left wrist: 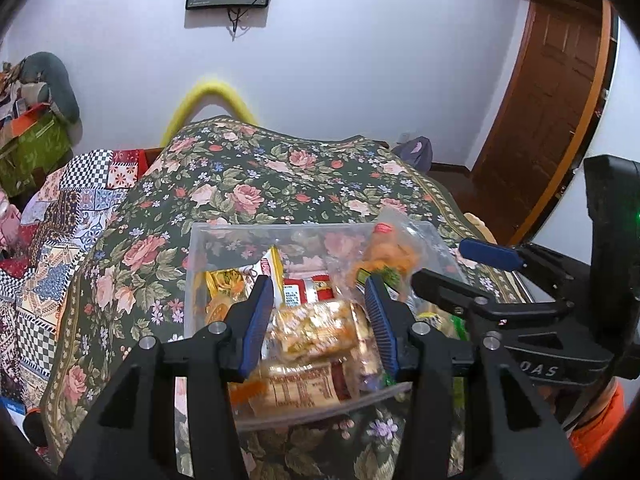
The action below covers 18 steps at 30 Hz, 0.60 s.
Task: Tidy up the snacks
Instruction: 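Lower the cookie bag into the box and open while the right tool releases the orange ball bag inside, then grasp the green jelly cup with the left tool while the right tool grasps the blue biscuit bag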
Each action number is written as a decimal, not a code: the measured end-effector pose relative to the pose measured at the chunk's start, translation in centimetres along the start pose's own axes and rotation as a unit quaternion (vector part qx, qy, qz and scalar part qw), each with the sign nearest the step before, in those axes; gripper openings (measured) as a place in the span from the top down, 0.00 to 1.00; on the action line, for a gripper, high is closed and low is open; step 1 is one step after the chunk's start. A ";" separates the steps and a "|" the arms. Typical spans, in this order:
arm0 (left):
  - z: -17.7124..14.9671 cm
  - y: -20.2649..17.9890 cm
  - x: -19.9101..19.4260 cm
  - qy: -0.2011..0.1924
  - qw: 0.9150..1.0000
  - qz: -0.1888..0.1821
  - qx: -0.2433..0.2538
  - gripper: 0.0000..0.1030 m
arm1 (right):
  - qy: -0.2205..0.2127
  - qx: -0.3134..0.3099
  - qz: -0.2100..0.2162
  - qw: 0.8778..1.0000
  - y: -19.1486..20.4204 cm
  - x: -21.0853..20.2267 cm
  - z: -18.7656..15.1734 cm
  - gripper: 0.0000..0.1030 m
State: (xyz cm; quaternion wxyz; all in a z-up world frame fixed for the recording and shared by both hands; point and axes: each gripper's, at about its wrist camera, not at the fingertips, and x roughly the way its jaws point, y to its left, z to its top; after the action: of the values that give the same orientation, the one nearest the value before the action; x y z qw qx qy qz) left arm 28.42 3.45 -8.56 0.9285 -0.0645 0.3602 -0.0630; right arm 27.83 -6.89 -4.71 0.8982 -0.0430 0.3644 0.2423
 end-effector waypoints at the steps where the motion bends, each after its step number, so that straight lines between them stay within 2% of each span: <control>1: -0.2 -0.2 -0.4 -0.001 1.000 -0.001 0.002 0.52 | -0.002 -0.002 -0.004 1.000 -0.1 -0.5 -0.3 0.31; 8: -1.9 -1.3 -2.4 -0.001 1.000 -0.003 0.017 0.44 | -0.009 -0.014 -0.041 0.999 -1.5 -3.9 -2.8 0.30; 13: -3.7 -2.1 -3.2 0.007 1.000 -0.008 0.023 0.43 | 0.006 -0.002 -0.072 0.997 -3.9 -5.1 -5.2 0.28; 18: -6.2 -3.1 -2.8 0.032 0.999 -0.014 0.031 0.38 | 0.035 0.023 -0.091 0.995 -6.4 -5.1 -7.8 0.19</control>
State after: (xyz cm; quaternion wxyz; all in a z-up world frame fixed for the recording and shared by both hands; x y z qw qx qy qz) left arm 21.91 0.38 -10.71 0.9170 -0.0382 0.3868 -0.0893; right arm 22.67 -16.54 -7.56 0.9039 -0.0636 0.3956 0.1497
